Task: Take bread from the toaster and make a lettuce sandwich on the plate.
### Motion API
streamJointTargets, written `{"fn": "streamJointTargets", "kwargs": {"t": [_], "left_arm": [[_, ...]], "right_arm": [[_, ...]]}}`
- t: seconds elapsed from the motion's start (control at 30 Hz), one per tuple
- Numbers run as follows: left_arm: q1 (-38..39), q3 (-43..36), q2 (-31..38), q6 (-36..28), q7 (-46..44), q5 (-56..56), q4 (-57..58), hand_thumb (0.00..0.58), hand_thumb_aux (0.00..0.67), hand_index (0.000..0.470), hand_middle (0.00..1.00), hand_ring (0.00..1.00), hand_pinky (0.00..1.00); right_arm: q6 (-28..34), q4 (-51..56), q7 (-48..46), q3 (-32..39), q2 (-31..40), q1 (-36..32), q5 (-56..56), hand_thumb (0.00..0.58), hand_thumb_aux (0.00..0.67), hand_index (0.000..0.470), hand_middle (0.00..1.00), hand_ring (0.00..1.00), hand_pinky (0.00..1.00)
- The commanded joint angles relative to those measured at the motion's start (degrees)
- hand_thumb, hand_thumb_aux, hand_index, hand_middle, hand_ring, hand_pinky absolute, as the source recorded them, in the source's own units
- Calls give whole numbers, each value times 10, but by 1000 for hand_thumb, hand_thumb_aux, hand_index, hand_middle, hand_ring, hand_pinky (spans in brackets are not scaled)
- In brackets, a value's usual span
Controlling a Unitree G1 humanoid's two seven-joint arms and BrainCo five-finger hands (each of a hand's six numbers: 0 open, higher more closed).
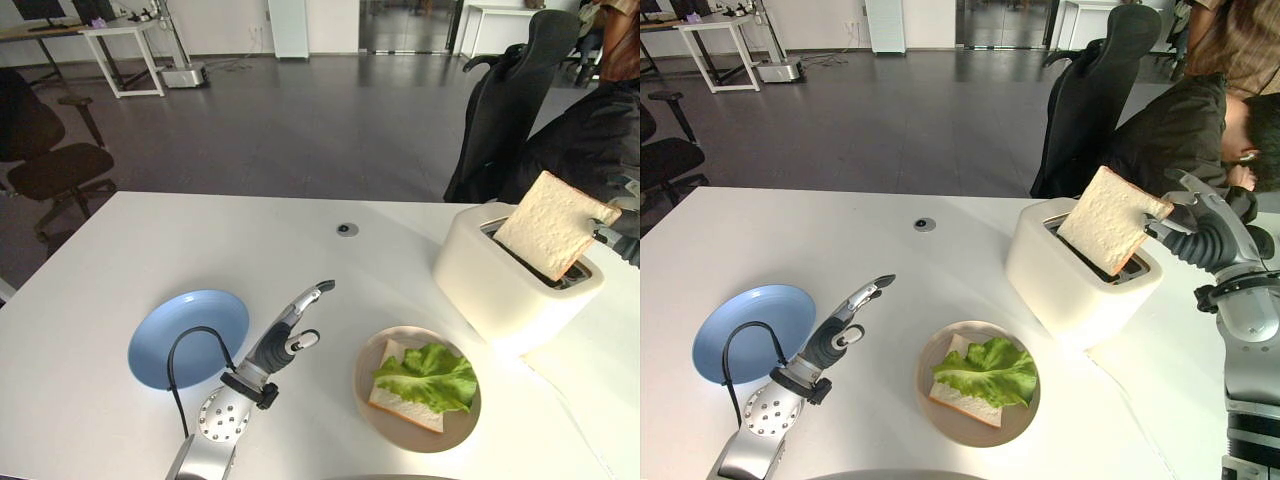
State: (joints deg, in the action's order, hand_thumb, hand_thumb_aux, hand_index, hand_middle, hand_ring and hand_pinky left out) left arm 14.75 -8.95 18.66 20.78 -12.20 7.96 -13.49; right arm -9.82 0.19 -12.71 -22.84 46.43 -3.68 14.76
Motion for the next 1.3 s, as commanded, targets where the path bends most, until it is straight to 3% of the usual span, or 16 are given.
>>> {"fn": "streamJointTargets", "kwargs": {"t": [0.03, 0.2, 0.33, 0.53, 0.67, 0.93, 1.13, 1.3], "left_arm": [[-2, 3, 2, 1, -5, 6, 2, 0, 0, 0, 0, 0, 0], [-2, 6, 4, 9, -4, 12, -8, 0, 0, 0, 0, 0, 0], [0, 13, 17, 56, -3, 36, -40, 0, 0, 0, 0, 0, 0], [8, 20, 35, 134, -2, 80, -104, 0, 0, 0, 0, 0, 0], [18, 43, 44, 188, 8, 126, -136, 0, 0, 0, 0, 0, 0], [26, 20, 34, 249, 22, 257, -155, 0, 0, 0, 0, 0, 0], [31, -38, 31, 288, 38, 413, -141, 0, 0, 0, 0, 0, 0], [36, -89, 44, 286, 67, 535, -121, 0, 0, 0, 0, 0, 0]], "right_arm": [[52, -32, -73, 1, -24, -10, -118, 580, 670, 470, 0, 0, 0], [184, -108, -179, -44, -28, -31, -350, 580, 670, 470, 0, 0, 0], [289, -130, -260, -74, 1, -42, -492, 580, 670, 470, 0, 0, 0], [373, -214, -304, -41, -15, 30, -563, 580, 670, 470, 0, 0, 0], [359, -266, -358, 56, 1, 92, -506, 580, 670, 470, 0, 0, 0], [305, -216, -375, 270, -16, 30, -330, 580, 670, 470, 0, 0, 0], [286, -162, -368, 335, -43, -27, -262, 580, 670, 470, 0, 0, 0], [282, -142, -372, 363, -49, -24, -236, 580, 670, 470, 0, 0, 0]]}}
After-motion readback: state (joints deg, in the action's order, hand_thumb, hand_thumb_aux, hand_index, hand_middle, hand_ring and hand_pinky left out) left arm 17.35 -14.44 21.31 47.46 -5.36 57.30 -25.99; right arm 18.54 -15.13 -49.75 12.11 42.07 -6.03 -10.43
